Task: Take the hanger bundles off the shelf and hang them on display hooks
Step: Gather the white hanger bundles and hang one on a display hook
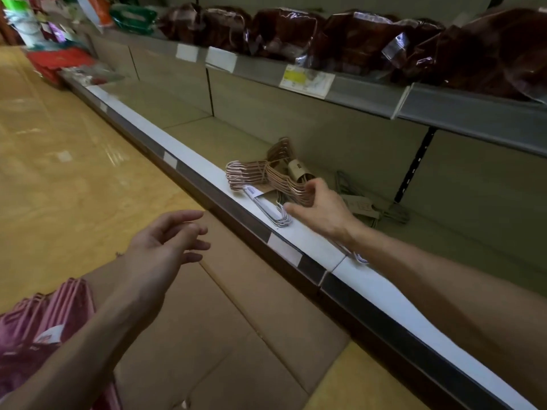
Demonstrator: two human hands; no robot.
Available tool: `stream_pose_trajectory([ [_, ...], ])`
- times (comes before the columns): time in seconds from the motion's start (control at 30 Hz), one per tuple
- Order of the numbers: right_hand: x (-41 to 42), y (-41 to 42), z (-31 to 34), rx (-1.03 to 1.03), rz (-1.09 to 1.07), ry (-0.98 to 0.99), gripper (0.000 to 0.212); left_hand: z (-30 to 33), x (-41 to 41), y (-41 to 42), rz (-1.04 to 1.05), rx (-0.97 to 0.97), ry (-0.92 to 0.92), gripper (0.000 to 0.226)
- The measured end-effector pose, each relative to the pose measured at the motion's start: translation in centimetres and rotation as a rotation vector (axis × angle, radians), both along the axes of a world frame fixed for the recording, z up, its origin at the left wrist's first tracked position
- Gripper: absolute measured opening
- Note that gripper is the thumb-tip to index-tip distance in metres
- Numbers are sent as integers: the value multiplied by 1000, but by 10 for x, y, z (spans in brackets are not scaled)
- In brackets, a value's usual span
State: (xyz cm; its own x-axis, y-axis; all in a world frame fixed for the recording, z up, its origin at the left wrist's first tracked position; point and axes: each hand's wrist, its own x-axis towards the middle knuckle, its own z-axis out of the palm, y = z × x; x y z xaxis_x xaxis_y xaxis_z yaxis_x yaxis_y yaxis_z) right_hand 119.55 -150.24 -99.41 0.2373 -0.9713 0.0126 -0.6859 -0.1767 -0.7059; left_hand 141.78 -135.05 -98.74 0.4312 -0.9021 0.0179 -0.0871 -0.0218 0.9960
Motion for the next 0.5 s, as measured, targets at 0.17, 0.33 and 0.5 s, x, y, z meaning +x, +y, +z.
stream_pose_trajectory([
  [0.17,4,-36,-2,-40,-19,79,50,-11,-14,-42,-11,-4,26,18],
  [0.33,16,-56,-21,22,3,148,67,-22,-24,-72,-50,-1,21,19],
  [0.5,24,-66,-31,45,-46,216,44,-29,-29,-87,-69,13,7,18],
])
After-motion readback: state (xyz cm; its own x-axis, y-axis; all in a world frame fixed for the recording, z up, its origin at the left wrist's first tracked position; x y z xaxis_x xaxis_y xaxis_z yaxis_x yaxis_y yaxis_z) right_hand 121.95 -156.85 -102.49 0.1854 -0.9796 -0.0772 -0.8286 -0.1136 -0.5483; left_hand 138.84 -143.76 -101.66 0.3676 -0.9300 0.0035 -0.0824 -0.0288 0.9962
